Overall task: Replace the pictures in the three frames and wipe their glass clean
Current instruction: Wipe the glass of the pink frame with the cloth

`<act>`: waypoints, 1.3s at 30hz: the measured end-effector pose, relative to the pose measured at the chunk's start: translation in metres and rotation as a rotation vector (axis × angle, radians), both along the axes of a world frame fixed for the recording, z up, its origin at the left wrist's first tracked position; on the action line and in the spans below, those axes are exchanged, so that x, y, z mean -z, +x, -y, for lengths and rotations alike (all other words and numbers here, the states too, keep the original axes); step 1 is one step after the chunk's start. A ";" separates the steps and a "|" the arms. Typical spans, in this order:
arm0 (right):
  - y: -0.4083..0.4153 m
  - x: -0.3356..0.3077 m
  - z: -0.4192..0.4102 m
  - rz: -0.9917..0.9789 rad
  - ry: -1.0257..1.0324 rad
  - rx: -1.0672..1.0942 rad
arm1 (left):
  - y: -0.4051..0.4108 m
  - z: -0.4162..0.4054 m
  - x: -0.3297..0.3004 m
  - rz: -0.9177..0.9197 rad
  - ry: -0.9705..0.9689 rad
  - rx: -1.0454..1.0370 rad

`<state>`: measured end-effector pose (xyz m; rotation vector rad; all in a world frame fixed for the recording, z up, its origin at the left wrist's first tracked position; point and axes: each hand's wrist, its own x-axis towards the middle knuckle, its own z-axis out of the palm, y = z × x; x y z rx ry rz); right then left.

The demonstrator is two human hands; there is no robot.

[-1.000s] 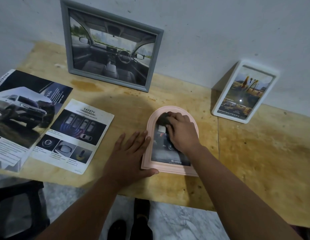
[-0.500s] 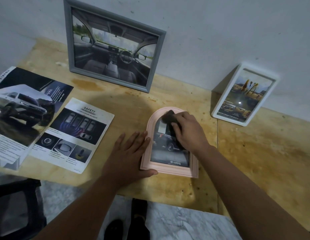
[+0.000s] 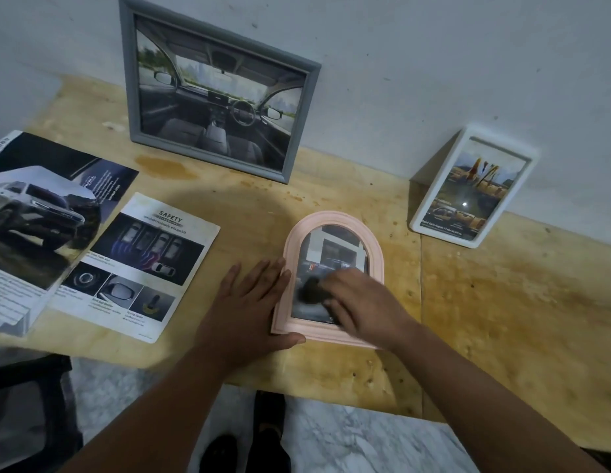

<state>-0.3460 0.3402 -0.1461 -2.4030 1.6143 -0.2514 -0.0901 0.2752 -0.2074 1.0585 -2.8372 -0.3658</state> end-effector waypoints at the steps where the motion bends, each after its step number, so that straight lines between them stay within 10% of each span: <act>1: -0.007 -0.001 0.011 -0.022 -0.042 0.100 | 0.000 0.000 0.000 0.004 0.008 -0.004; 6: -0.011 0.016 0.043 -0.106 -0.029 0.423 | 0.001 0.000 0.000 0.036 0.016 -0.006; 15: 0.028 -0.014 -0.012 0.163 0.306 0.117 | 0.000 -0.001 0.001 0.017 0.003 -0.001; 24: -0.025 -0.018 0.047 -0.182 0.196 0.538 | 0.001 0.001 0.001 0.038 0.013 -0.001; 33: -0.004 -0.042 -0.025 0.044 0.576 0.492 | 0.000 -0.001 0.000 0.014 -0.005 -0.007; 39: -0.017 -0.030 0.038 -0.214 0.208 0.653 | -0.001 0.000 0.000 0.028 0.009 -0.009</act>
